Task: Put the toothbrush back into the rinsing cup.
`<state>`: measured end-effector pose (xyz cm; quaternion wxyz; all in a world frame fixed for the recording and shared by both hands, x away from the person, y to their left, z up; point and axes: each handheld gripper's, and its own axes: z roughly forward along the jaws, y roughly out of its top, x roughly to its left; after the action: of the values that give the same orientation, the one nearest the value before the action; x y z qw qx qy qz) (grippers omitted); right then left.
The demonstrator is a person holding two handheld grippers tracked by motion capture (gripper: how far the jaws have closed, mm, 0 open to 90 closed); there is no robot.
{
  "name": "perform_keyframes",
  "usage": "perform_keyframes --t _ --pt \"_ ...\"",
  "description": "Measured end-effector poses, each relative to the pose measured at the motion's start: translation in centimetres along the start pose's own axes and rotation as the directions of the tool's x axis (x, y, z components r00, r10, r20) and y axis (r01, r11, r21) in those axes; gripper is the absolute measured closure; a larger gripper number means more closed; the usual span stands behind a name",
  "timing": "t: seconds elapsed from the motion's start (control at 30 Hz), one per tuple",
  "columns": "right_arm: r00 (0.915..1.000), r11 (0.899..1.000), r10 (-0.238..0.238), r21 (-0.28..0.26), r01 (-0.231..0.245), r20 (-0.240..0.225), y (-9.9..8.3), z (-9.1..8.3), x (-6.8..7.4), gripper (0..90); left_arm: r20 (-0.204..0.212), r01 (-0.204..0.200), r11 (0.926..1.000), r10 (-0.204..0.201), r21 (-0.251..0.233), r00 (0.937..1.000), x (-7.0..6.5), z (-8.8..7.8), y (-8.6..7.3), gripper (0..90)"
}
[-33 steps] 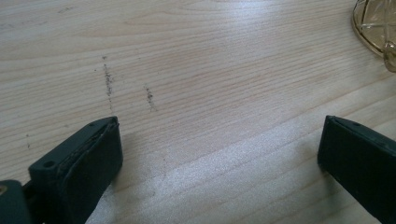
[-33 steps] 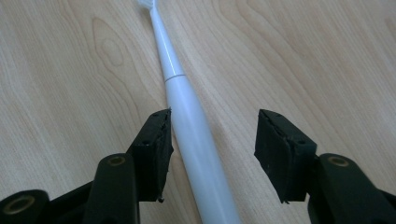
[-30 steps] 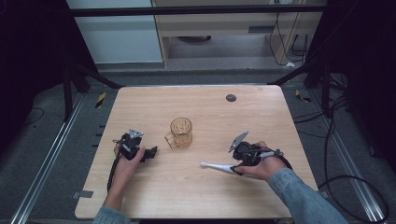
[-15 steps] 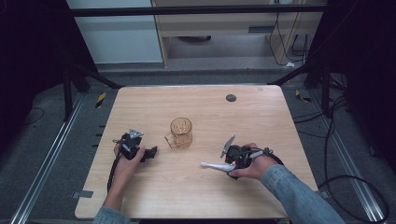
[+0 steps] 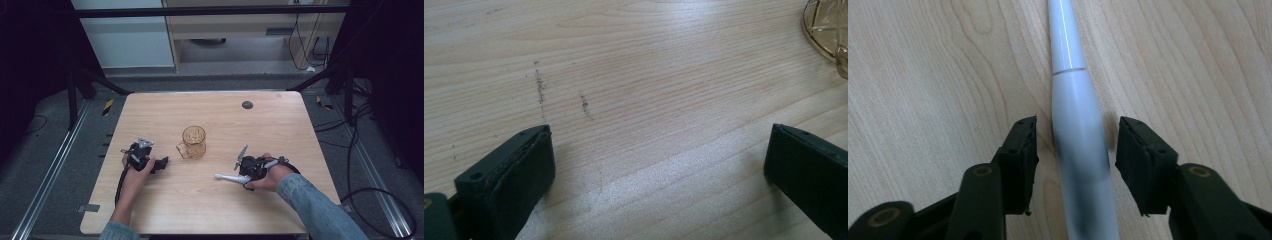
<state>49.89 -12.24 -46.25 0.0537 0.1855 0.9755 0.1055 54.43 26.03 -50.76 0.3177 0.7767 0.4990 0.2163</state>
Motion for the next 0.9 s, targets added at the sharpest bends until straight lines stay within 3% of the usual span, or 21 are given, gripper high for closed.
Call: perform_keyframes --t 0.3,0.9 --pt "0.9997 1.0 -0.022 0.014 0.022 -0.015 0.28 0.3 -0.23 55.5 0.0 0.0 1.0 0.0 -0.002 1.0 0.01 0.02 0.0 0.0" --pt "0.9993 1.0 -0.019 0.02 0.02 -0.031 0.27 0.28 -0.68 66.7 0.0 0.0 1.0 0.0 -0.002 1.0 0.0 0.01 0.0 0.0"
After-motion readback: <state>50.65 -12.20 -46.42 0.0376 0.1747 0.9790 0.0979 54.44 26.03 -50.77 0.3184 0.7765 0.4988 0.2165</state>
